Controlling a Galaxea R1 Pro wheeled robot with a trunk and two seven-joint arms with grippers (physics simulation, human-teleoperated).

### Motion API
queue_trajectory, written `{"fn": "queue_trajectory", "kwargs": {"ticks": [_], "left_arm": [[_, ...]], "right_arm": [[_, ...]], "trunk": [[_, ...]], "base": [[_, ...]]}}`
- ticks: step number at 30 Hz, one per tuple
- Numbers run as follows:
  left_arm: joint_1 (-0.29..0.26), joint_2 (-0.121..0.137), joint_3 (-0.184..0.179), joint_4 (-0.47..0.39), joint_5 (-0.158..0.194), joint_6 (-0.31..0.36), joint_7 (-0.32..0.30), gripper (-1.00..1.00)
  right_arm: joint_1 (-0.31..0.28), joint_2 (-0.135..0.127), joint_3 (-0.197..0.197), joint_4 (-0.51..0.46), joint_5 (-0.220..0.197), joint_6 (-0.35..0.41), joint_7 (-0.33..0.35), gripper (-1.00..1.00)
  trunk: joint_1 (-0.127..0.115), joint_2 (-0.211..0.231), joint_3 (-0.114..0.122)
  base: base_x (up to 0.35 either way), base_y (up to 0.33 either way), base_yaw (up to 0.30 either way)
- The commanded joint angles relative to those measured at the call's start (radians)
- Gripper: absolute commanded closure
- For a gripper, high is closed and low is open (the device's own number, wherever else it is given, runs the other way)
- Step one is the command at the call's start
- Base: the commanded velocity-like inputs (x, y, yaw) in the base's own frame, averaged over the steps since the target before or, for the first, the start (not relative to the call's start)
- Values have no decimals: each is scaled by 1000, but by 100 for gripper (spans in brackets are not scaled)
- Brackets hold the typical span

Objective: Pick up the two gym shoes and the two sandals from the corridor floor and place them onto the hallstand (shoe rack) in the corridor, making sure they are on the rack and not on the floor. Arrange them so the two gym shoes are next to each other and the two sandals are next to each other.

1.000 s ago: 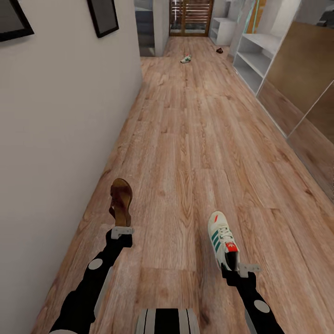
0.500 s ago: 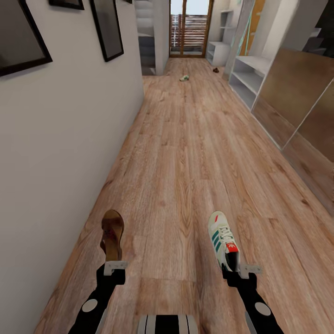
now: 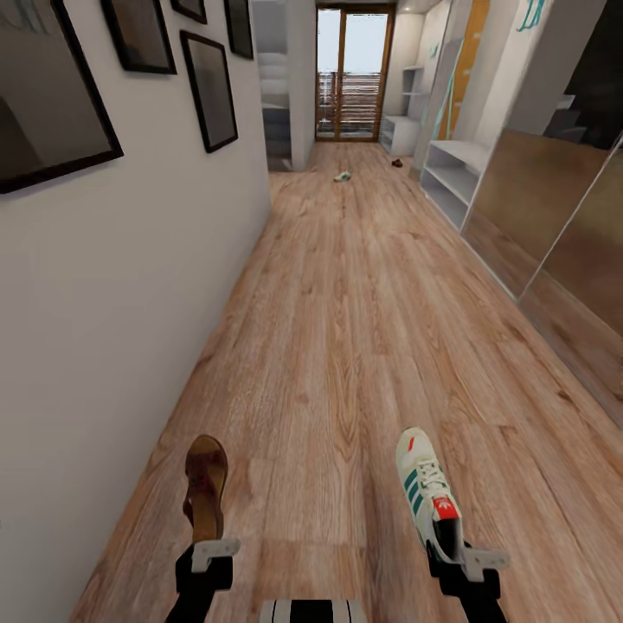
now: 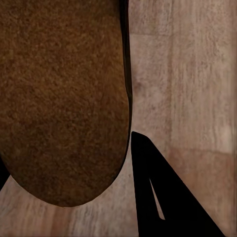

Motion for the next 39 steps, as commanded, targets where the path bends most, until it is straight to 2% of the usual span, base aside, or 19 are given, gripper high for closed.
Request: {"fn": "queue_trajectory", "kwargs": {"ticks": [1,6,20,39], "left_arm": [[0,-1,3,5,-13,-3,2,100],[0,-1,4,23,-5,-5,2,100],[-2,-2,-4,47,-7,-17,1,100],[0,-3,-9,45,-13,-58,-2,100]], "right_arm": [[1,0,-4,11,9,-12,3,100],[4,-4,-4,91,8,-42,2,100],[5,-5,-2,109,7,-45,2,100],[5,-4,-2,140,6,-45,0,100]], "trunk": [[-1,0,5],[-16,28,29],[-70,126,95],[-70,126,124]], "base": [[0,0,0],[0,0,0],[0,0,0],[0,0,0]]}}
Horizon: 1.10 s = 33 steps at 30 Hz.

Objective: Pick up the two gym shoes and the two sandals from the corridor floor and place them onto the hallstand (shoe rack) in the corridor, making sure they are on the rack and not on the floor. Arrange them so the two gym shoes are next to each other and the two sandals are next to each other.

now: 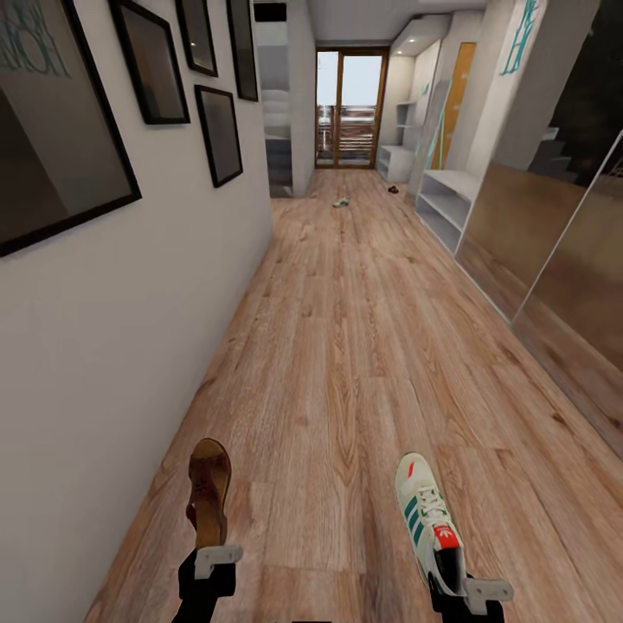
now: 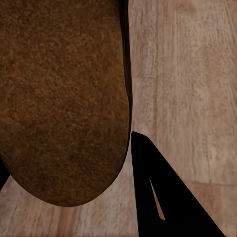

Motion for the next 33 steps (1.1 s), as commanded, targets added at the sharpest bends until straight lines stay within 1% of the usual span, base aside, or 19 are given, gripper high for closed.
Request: {"fn": "queue_trajectory", "kwargs": {"ticks": [1,11,24,33], "left_arm": [[0,-1,4,0,-14,-2,3,100],[0,-1,3,0,-14,-4,-4,100],[1,0,4,-9,-8,-4,-1,100],[1,0,4,-6,-12,-4,-1,100]], "right_arm": [[-1,1,-4,1,10,-3,3,100],[-1,1,-4,2,10,-3,4,100],[-1,1,-4,3,10,-3,3,100],[-1,1,-4,3,10,-3,4,100]], "trunk": [[0,0,1],[0,0,16],[50,-91,-4],[50,-91,10]], "base": [[0,0,0],[0,0,0],[0,0,0],[0,0,0]]}}
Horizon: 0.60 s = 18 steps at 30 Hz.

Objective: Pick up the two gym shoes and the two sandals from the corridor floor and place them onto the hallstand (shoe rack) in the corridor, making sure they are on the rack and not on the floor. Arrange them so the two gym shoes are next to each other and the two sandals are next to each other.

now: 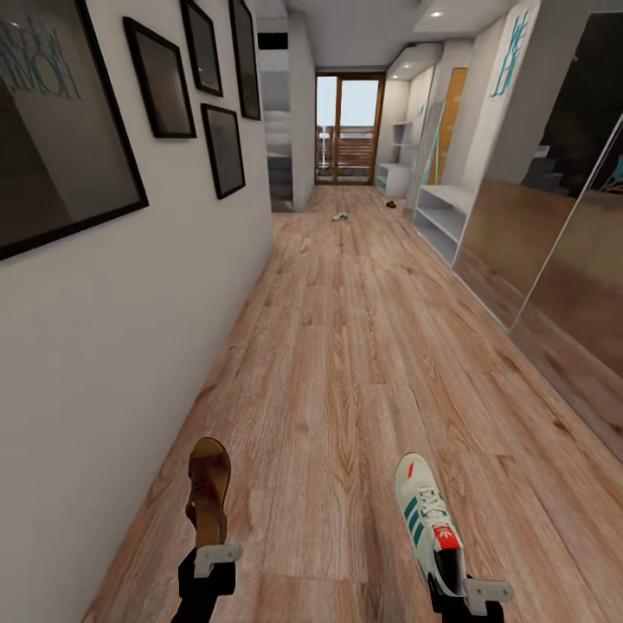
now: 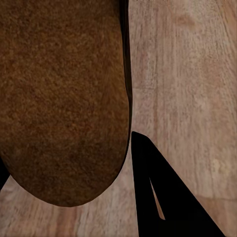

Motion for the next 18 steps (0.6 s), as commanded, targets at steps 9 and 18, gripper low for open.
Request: {"fn": "queue_trajectory", "kwargs": {"ticks": [9,18], "left_arm": [[-1,-2,3,6,-16,-3,7,100],[0,-1,3,9,-11,-3,9,100]], "right_arm": [[-1,1,-4,1,10,-3,3,100],[-1,1,-4,0,10,-3,1,100]], "trunk": [[0,0,13],[0,0,27]], "base": [[8,0,0],[269,0,0]]}}
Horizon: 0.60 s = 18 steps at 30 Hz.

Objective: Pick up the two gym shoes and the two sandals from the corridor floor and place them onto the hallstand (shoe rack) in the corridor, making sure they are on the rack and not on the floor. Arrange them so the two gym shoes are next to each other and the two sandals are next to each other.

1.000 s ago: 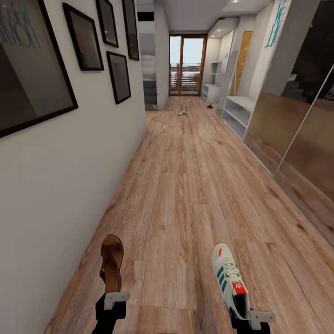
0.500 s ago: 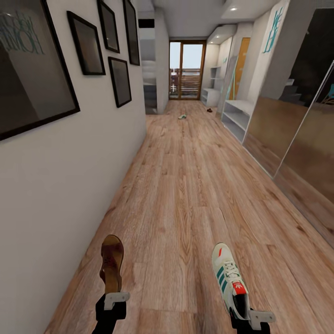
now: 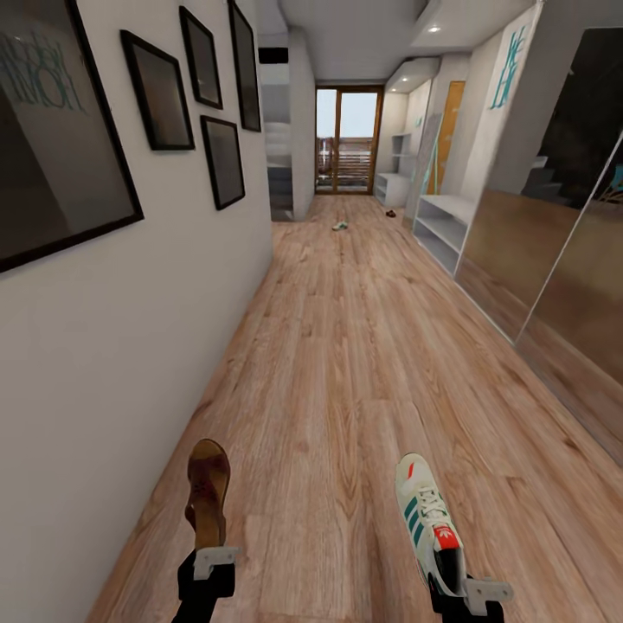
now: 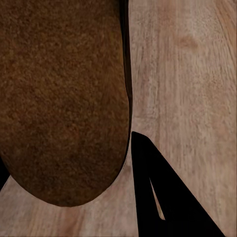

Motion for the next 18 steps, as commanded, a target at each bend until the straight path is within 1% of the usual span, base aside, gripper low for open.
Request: {"fn": "queue_trajectory", "kwargs": {"ticks": [1,9,18], "left_arm": [[0,-1,3,0,-14,-2,3,100],[0,-1,3,0,-13,-2,3,100],[0,-1,3,0,-14,-2,2,100]], "right_arm": [[-1,1,-4,1,9,-3,2,100],[-1,4,-5,0,9,-3,1,100],[-1,4,-4,0,9,-3,3,100]], "trunk": [[0,0,1],[0,0,8],[0,0,8]], "base": [[332,0,0],[337,-40,0],[335,-118,0]]}}
